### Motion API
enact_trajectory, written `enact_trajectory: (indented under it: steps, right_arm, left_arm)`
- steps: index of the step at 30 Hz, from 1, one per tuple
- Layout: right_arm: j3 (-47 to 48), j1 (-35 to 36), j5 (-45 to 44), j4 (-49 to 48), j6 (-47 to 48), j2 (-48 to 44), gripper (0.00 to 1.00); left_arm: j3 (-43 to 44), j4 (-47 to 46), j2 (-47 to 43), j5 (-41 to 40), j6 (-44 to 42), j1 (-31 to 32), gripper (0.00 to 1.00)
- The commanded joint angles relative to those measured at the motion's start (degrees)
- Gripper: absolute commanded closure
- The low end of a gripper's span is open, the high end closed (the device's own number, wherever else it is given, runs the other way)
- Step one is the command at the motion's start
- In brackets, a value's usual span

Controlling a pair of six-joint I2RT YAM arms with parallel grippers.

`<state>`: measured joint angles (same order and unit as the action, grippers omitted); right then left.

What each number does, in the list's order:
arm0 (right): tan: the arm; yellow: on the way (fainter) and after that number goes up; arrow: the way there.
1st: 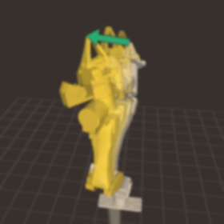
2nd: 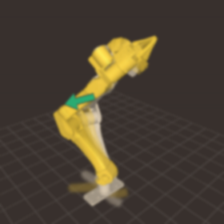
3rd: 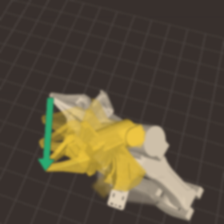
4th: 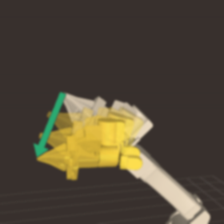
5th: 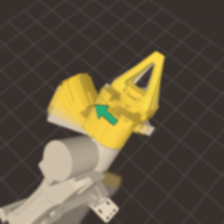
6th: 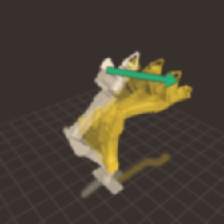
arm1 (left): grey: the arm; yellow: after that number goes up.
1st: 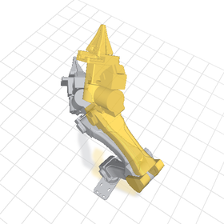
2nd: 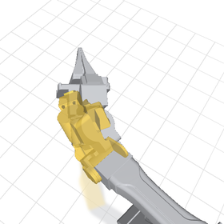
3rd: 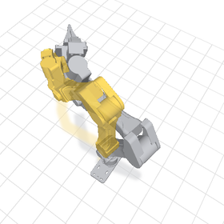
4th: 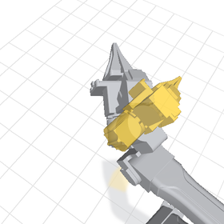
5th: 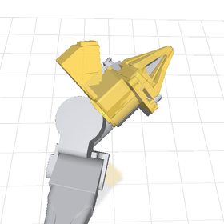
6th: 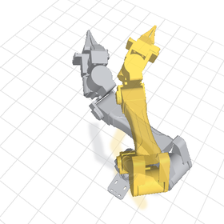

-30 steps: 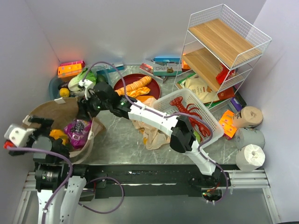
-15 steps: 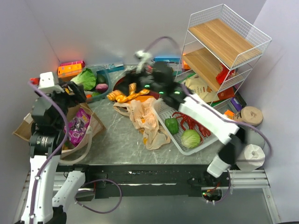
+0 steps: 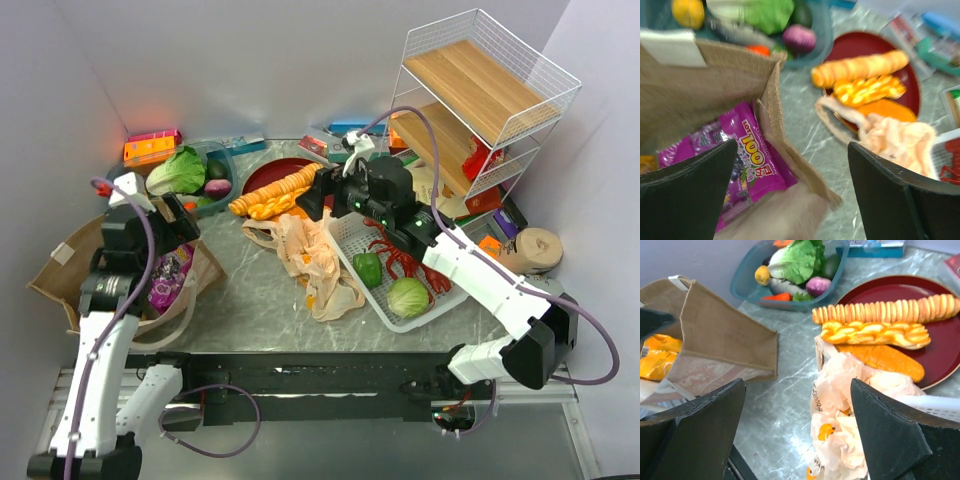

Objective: Place the mixed food into the grocery bags and tie them

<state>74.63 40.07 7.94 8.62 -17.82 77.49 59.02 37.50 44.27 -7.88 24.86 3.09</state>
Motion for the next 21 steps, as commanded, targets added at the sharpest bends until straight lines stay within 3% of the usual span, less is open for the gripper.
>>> enact_trajectory:
  steps: [1, 4, 5, 6, 9, 15, 21]
  right_arm:
    - [-1.15, 0.09, 1.28, -2.47, -1.07, -4.97, 0.07]
    - [-2.55, -0.08, 1.02, -2.29, -0.72, -7.52, 0.08]
    - [-3.43, 0.00, 0.67, -2.38, -0.63, -8.23, 0.07]
    - [-3.79, 0.00, 0.23, -2.47, -0.55, -8.76, 0.07]
    - [-4.14, 0.00, -0.91, -1.77, 0.07, -10.25, 0.07]
    - [-5.02, 0.00, -1.09, -1.77, 1.03, -10.08, 0.08]
    - [-5.90, 1.14, 2.42, -1.42, 1.91, -6.49, 0.07]
  left_arm:
    - [-3.03, -5.50, 4.58, -0.91, 2.30, -0.28, 0.01]
    - [-5.93, -8.74, 7.57, -3.80, 1.59, -1.07, 0.14]
    - [-6.98, -9.71, 7.93, -3.72, 1.51, -1.51, 0.24]
    - [-7.08, -10.42, 8.20, -3.37, 1.85, -1.86, 0.56]
    - [-7.52, -13.67, 7.33, -9.40, 1.34, -3.00, 0.95]
    - [-3.30, -14.47, 9.25, -12.16, -4.29, -14.15, 0.99]
    - [-2.43, -16.49, 10.92, -17.87, -6.23, -17.58, 0.99]
